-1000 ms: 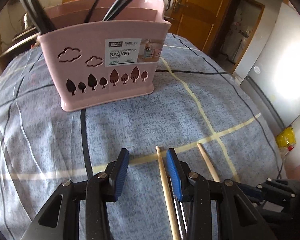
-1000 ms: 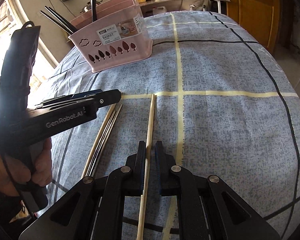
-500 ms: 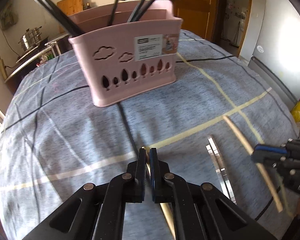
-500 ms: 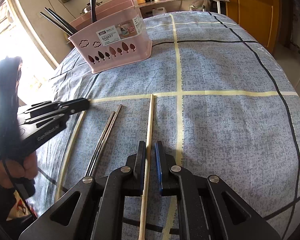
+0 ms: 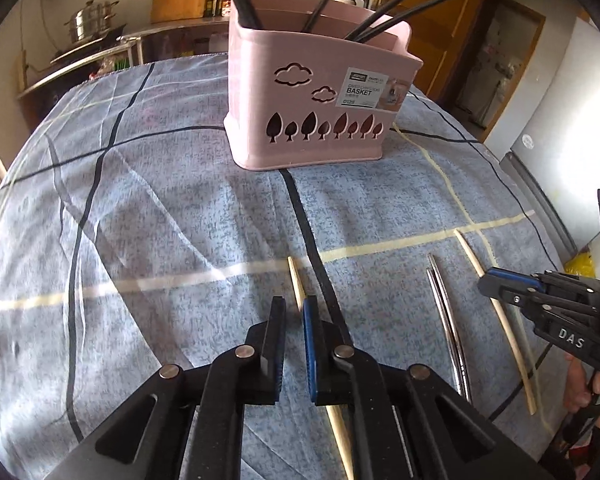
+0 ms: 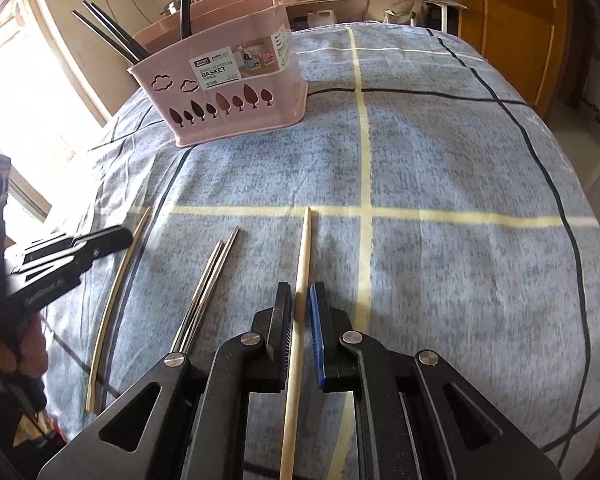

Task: Organize utensils
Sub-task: 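Close the left gripper on a wooden chopstick while the right gripper grasps another, then carry the left gripper's wooden chopstick over the basket while the right gripper carries its own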

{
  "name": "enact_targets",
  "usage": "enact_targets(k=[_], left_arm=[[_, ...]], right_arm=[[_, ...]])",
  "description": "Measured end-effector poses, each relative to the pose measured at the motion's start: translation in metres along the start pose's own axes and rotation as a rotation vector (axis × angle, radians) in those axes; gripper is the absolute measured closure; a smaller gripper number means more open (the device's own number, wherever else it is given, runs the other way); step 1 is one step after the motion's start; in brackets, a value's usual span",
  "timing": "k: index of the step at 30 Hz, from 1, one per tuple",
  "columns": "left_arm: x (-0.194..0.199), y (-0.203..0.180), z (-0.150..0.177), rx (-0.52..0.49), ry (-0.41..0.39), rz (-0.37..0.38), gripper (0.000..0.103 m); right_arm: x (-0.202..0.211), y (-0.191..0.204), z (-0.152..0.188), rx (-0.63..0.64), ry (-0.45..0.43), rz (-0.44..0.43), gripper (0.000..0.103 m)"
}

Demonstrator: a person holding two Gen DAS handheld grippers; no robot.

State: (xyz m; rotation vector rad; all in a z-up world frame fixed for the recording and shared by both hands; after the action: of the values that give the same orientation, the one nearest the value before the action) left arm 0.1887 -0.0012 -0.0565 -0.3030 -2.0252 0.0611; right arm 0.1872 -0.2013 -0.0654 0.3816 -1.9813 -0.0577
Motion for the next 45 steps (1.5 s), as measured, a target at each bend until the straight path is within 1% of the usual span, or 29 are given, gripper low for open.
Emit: enact_targets(k=[3,7,11,14,17,18,21,24,26,31,39,45], left_arm=[[-0.005,-0.002,-0.004,0.023,0.015,0.018,0.090],[-0.009,-0.008,-0.010,0.007,0.023,-0.006,0.085],[-0.014,-0.009,-0.020,0.022,0.027,-0.018,0.085],[-0.016,-0.014,-0.024,0.004,0.028,-0.047,0.085],[-0.018,-0.018,-0.027,-0.017,0.034,-0.076,0.092],[-0.018,-0.018,-0.026,-0.013,0.037,-0.076,0.097],[-0.016,-0.013,-0.029,0.014,0.049,-0.041,0.098],[-0.010,-0.011,-0.030,0.016,0.036,-0.041,0.098],[-0.003,-0.011,-0.033,0.019,0.022,-0.035,0.098],[0.028,-0.012,-0.047,0.011,-0.050,-0.019,0.099],[0.087,-0.015,-0.074,-0.003,-0.186,0.004,0.099],[0.119,-0.017,-0.092,-0.022,-0.267,0.006,0.099]], right_arm=[[-0.005,0.002,-0.008,0.018,0.008,0.014,0.093],[-0.010,0.003,-0.018,0.030,0.019,0.021,0.093],[-0.013,0.003,-0.025,0.028,0.024,0.018,0.093],[-0.015,0.006,-0.027,0.049,0.031,0.027,0.093],[-0.017,0.006,-0.032,0.054,0.041,0.027,0.097],[-0.017,0.006,-0.033,0.055,0.045,0.024,0.097],[-0.018,0.007,-0.036,0.060,0.055,0.011,0.097],[-0.013,0.008,-0.038,0.064,0.041,-0.002,0.097],[-0.007,0.010,-0.039,0.066,0.024,-0.013,0.097],[0.016,0.015,-0.049,0.075,-0.031,-0.032,0.098],[0.067,0.024,-0.076,0.088,-0.167,-0.051,0.098],[0.101,0.027,-0.089,0.094,-0.265,-0.049,0.098]])
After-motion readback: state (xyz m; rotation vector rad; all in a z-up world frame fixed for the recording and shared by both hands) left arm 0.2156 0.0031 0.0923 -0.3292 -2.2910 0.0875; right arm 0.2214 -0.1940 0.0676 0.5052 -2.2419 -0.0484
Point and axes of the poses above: each gripper's, at about its wrist camera, not at the fingertips, and x roughly against the way its jaws point, y to its left, z to its underside, the point moved 3 cm from there along -x, roughly the way its jaws point, and after that the axes turned 5 degrees about y, right-handed, at the moved point
